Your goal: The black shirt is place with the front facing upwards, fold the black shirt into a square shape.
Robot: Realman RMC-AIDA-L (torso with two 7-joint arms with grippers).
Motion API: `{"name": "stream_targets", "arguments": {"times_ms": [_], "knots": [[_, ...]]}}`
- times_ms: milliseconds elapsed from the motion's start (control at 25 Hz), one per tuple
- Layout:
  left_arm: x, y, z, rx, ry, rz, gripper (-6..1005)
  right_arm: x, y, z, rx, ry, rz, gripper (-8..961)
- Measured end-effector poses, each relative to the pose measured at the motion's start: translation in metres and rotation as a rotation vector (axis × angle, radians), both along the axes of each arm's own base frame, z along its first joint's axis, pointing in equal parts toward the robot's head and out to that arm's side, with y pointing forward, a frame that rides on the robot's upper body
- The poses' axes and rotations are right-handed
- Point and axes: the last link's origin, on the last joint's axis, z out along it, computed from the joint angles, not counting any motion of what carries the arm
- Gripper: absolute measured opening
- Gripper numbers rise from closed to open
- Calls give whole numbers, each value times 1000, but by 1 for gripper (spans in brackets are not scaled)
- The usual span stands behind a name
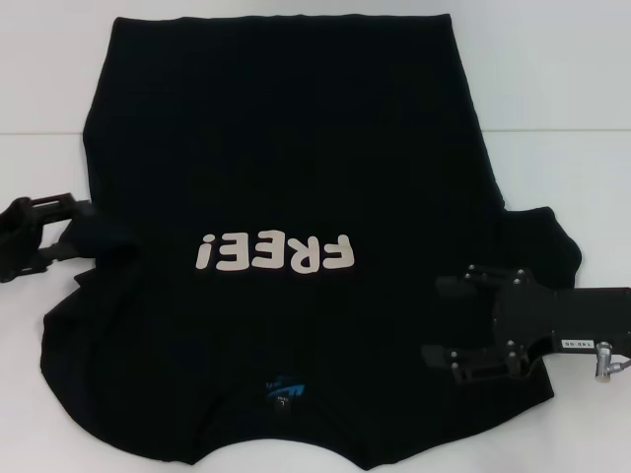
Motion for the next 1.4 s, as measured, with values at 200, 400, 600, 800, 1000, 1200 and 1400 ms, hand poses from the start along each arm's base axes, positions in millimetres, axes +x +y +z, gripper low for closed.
{"name": "stream_targets", "arguments": {"times_ms": [200, 400, 600, 800, 1000, 1200, 1400], "knots": [[-7, 6, -5, 14, 73, 28, 752, 0, 0, 0, 2, -2, 0, 936], [-6, 12, -11, 8, 127, 32, 751, 0, 1, 0, 3, -2, -2, 936], [-6, 16, -16, 15, 147, 36, 751, 0, 1, 1, 3, -2, -3, 936], [-6, 17, -18, 24, 153, 44, 750, 0, 1, 1, 5, -2, -1, 936], [-8, 15, -12, 25, 148, 43, 750, 1, 1, 1, 7, -2, -3, 936], [-12, 14, -11, 31, 159, 55, 749, 1, 1, 1, 7, -2, -4, 936], [-12, 16, -15, 36, 177, 58, 749, 1, 1, 1, 7, -2, -4, 936]]}}
